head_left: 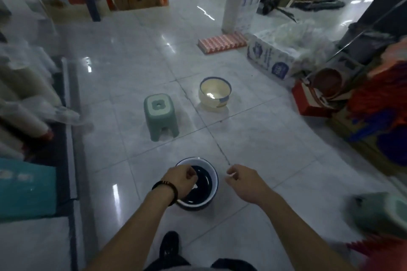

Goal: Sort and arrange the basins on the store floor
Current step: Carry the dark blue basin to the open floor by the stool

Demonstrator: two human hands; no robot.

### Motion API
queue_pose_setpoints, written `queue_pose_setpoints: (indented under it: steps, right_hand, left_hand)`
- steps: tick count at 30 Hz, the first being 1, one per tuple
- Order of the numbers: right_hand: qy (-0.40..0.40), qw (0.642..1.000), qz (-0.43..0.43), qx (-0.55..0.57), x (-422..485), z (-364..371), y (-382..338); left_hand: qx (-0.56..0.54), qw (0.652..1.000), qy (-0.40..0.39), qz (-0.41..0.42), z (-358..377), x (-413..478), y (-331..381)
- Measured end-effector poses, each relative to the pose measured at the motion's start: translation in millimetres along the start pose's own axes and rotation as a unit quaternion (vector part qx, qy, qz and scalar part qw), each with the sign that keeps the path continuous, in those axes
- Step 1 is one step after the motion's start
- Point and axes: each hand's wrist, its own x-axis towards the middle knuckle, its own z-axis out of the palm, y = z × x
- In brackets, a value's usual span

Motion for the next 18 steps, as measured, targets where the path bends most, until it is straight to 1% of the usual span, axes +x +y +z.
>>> queue_pose_setpoints:
  steps: [5,10,13,18]
  right_hand:
    - [0.034,0.998,0.014,0.042,85.1,-73.2,-10.7]
    - [0.038,0.996,0.020,0.079,194.1,-147.0,8.6]
    - [0.028,0.996,0.009,0.083,267.0,-194.9,33.1]
    - [-0.005,0.997,0.013,0.070,363.2,-284.6,65.7]
  left_hand:
    - [0.022,0.999,-0.027,0.035,-44.1,118.7,60.9]
    - [0.027,0.998,-0.029,0.041,-50.9,234.0,127.8]
    - [0.016,1.000,-0.005,0.025,-39.9,303.9,170.5]
    - [-0.008,0.999,0.017,-0.042,-35.3,380.9,241.9]
